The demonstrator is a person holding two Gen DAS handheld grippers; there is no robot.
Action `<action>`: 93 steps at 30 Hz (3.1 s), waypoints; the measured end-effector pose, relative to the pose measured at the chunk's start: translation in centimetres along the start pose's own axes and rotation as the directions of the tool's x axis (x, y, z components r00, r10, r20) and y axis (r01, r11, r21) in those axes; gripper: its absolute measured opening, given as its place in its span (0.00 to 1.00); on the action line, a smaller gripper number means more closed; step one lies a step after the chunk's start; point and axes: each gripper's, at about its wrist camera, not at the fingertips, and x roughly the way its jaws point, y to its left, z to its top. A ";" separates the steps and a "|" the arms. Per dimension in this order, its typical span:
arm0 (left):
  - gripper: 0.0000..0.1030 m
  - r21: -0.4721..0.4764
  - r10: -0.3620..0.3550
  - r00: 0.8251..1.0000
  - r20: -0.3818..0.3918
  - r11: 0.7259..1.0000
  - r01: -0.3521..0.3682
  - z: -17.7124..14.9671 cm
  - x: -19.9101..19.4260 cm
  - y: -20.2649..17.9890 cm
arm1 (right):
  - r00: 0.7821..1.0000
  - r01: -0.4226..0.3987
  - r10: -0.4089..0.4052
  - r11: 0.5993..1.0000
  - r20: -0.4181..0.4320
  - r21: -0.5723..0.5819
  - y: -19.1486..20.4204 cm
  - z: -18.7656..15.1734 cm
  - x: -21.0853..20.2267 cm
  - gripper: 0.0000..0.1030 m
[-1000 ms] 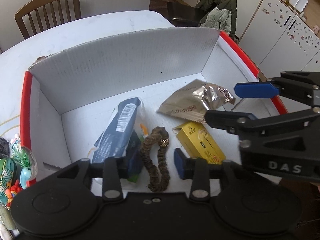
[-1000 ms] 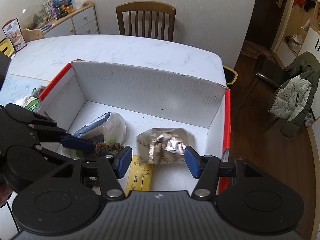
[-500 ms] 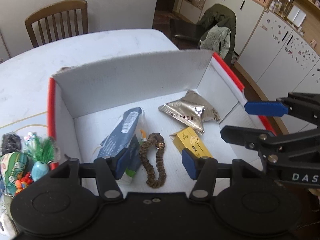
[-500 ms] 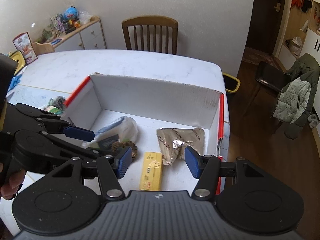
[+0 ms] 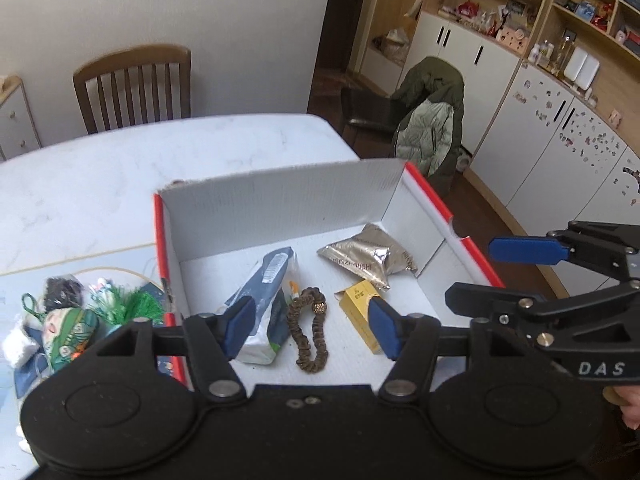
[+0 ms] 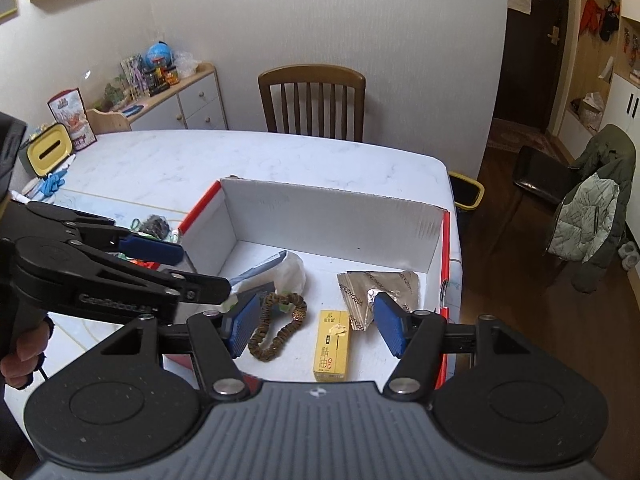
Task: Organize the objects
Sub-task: 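Withdraw both tools from the shoebox toward the remaining items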
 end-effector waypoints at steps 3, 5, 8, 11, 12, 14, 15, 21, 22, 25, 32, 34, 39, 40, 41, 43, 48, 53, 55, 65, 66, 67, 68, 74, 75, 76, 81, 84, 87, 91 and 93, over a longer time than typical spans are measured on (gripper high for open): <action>0.63 0.004 -0.004 1.000 0.025 1.000 0.004 -0.3 -1.5 0.1 | 1.000 0.004 -0.004 1.000 0.014 0.007 0.3 -0.3 -0.8 0.64; 0.66 0.000 -0.004 0.999 0.038 1.000 0.004 -0.5 -2.4 0.2 | 1.000 0.013 -0.014 1.000 0.023 0.012 0.4 -0.6 -1.3 0.65; 0.69 -0.007 -0.001 0.998 0.058 1.000 0.001 -0.8 -3.5 0.6 | 1.000 0.012 -0.012 1.000 0.026 0.024 0.8 -1.0 -1.9 0.66; 0.75 -0.013 0.007 0.997 0.076 1.000 -0.006 -1.1 -4.6 1.0 | 0.999 0.008 -0.009 1.000 0.034 0.024 1.4 -1.2 -2.4 0.68; 0.76 -0.017 0.011 0.997 0.081 1.000 -0.010 -1.3 -5.0 1.2 | 0.999 0.004 -0.005 1.000 0.037 0.025 1.7 -1.3 -2.6 0.70; 0.80 -0.022 0.015 0.996 0.088 1.000 -0.013 -1.6 -5.6 1.5 | 0.999 -0.001 0.000 1.000 0.046 0.028 2.3 -1.4 -2.9 0.73; 0.80 -0.023 0.019 0.996 0.093 1.000 -0.017 -1.7 -5.9 1.7 | 0.999 -0.003 0.001 1.000 0.050 0.030 2.5 -1.5 -3.0 0.73; 0.90 -0.038 0.028 0.993 0.115 0.999 -0.023 -2.4 -7.3 3.2 | 0.998 0.004 -0.006 0.999 0.062 0.047 4.4 -1.6 -3.3 0.80; 0.92 -0.043 0.031 0.992 0.120 0.999 -0.026 -2.6 -7.5 3.6 | 0.998 0.007 -0.011 0.998 0.068 0.057 4.7 -1.6 -3.4 0.82; 0.95 -0.055 0.038 0.991 0.130 0.998 -0.031 -2.9 -8.1 4.9 | 0.997 0.010 -0.016 0.997 0.077 0.077 5.7 -1.7 -3.3 0.84; 0.99 -0.090 0.065 0.991 0.120 0.994 -0.055 -3.9 -8.9 9.2 | 0.993 -0.005 -0.008 0.994 0.115 0.114 9.2 -1.4 -3.0 0.96; 0.99 -0.097 0.071 0.991 0.116 0.993 -0.060 -4.1 -9.2 10.6 | 0.991 -0.015 -0.004 0.990 0.135 0.142 10.2 -1.2 -2.9 0.96; 0.99 -0.087 0.109 0.987 0.115 0.991 -0.099 -4.9 -9.6 13.8 | 0.990 -0.026 -0.008 0.971 0.139 0.237 12.7 -1.1 -2.0 0.96; 0.99 -0.085 0.110 0.987 0.114 0.991 -0.100 -5.1 -9.6 14.4 | 0.990 -0.021 -0.014 0.970 0.139 0.243 13.3 -1.1 -1.8 0.96; 0.99 -0.085 0.110 0.987 0.115 0.991 -0.100 -5.4 -9.7 15.0 | 0.990 -0.016 -0.019 0.969 0.139 0.246 13.9 -1.1 -1.6 0.96; 1.00 -0.083 0.118 0.985 0.123 0.991 -0.108 -5.7 -9.9 16.2 | 0.989 -0.009 -0.028 0.967 0.142 0.253 14.9 -0.9 -1.4 0.96; 1.00 -0.078 0.139 0.978 0.156 0.989 -0.128 -6.8 -10.5 19.0 | 0.989 0.026 -0.061 0.970 0.138 0.243 17.5 -0.3 -0.8 0.96; 1.00 -0.054 0.133 0.978 0.162 0.991 -0.126 -7.8 -10.6 21.0 | 0.995 0.000 -0.020 0.982 0.102 0.189 20.5 0.3 0.4 0.96; 1.00 -0.047 0.121 0.980 0.157 0.992 -0.115 -8.0 -10.6 21.7 | 0.994 0.006 -0.024 0.986 0.109 0.166 21.6 0.6 0.7 0.96; 1.00 0.015 0.082 0.990 0.119 0.996 -0.084 -10.2 -8.7 24.1 | 0.995 0.022 -0.033 0.992 0.089 0.122 24.9 2.1 4.4 0.96; 1.00 0.017 0.078 0.990 0.117 0.997 -0.081 -10.4 -8.4 24.4 | 0.995 0.027 -0.038 0.993 0.088 0.116 25.2 2.3 4.9 0.96; 1.00 0.022 0.074 0.991 0.115 0.997 -0.077 -10.6 -8.2 24.6 | 0.996 0.031 -0.041 0.993 0.083 0.112 25.4 2.6 5.4 0.96; 1.00 0.027 0.071 0.991 0.113 0.997 -0.074 -10.9 -7.9 24.8 | 0.996 0.033 -0.042 0.993 0.074 0.112 25.5 2.9 6.0 0.96; 1.00 0.077 0.065 0.994 0.089 0.994 -0.072 -12.2 -6.2 25.4 | 1.000 0.016 -0.018 0.997 0.014 0.076 27.0 3.6 9.5 0.96; 1.00 0.086 0.062 0.994 0.086 0.994 -0.070 -12.4 -5.9 25.4 | 1.000 0.013 -0.014 0.998 0.003 0.064 27.3 3.5 10.1 0.96; 1.00 0.095 0.059 0.995 0.081 0.993 -0.066 -12.6 -5.6 25.4 | 1.000 0.014 -0.013 0.999 -0.010 0.050 27.6 3.3 10.7 0.96; 0.99 0.117 0.037 0.998 0.057 0.992 -0.043 -13.4 -4.3 25.4 | 0.996 -0.018 0.020 1.000 -0.083 0.023 28.4 2.6 13.9 0.96; 0.99 0.127 0.034 0.998 0.047 0.991 -0.040 -13.8 -3.6 25.5 | 0.992 -0.033 0.036 0.999 -0.124 0.023 28.5 2.4 15.5 0.95; 0.99 0.123 0.012 0.999 0.030 0.992 -0.016 -14.1 -3.0 25.7 | 0.989 -0.021 0.021 1.000 -0.150 0.002 28.5 2.0 16.8 0.95; 0.96 0.136 0.005 1.000 0.015 0.991 -0.007 -14.5 -2.2 25.8 | 0.986 -0.011 0.011 1.000 -0.163 0.003 28.0 1.7 18.1 0.92; 0.95 0.139 0.006 1.000 0.007 0.990 -0.007 -14.7 -1.8 25.9 | 0.985 -0.005 0.007 1.000 -0.171 0.011 27.7 1.6 18.8 0.88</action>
